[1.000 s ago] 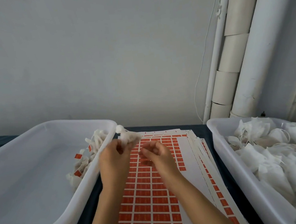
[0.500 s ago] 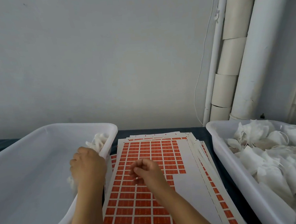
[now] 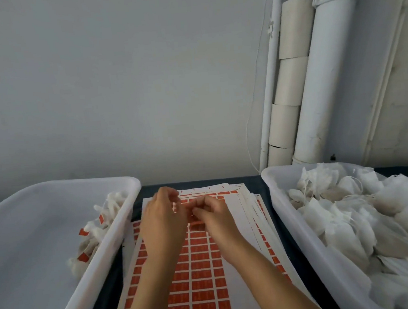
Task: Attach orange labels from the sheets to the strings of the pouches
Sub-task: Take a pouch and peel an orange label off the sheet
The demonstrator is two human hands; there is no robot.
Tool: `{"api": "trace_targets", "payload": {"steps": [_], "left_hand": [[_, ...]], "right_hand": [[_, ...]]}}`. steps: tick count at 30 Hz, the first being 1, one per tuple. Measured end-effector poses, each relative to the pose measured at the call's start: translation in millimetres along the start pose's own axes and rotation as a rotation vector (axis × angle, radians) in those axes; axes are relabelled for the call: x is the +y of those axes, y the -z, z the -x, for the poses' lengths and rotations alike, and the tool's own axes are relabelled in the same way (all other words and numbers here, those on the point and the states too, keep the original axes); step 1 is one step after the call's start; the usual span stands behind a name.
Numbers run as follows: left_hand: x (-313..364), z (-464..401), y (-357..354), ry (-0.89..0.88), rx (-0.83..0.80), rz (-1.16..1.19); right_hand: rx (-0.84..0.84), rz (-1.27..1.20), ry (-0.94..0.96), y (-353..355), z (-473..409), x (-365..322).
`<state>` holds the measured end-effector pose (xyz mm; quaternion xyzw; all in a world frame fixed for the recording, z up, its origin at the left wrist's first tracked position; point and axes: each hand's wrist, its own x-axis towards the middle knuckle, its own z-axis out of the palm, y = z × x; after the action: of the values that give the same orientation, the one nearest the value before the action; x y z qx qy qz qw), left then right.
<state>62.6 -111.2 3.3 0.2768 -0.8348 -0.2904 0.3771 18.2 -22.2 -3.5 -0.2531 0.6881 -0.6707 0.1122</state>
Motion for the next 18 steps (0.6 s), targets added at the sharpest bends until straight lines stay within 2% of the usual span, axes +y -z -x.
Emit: {"api": "trace_targets", "payload": {"steps": [8, 13, 15, 18], "left_hand": [[14.1, 21.8, -49.0, 0.036, -0.194, 0.069], [19.1, 28.4, -62.2, -0.008, -0.262, 0.056], [20.3, 29.6, -64.2, -0.017, -0.266, 0.055], [20.3, 31.9, -65.7, -0.033, -0.265, 0.058]], "right_hand": [[0.288, 0.291, -0.131, 63.4, -12.5, -23.8], [0.482, 0.922, -0.144, 122.0, -3.5, -44.3], [0.556, 1.09, -0.251, 135.8, 3.5, -47.1], [0.528, 1.228, -0.485, 144.0, 9.5, -44.8]]}}
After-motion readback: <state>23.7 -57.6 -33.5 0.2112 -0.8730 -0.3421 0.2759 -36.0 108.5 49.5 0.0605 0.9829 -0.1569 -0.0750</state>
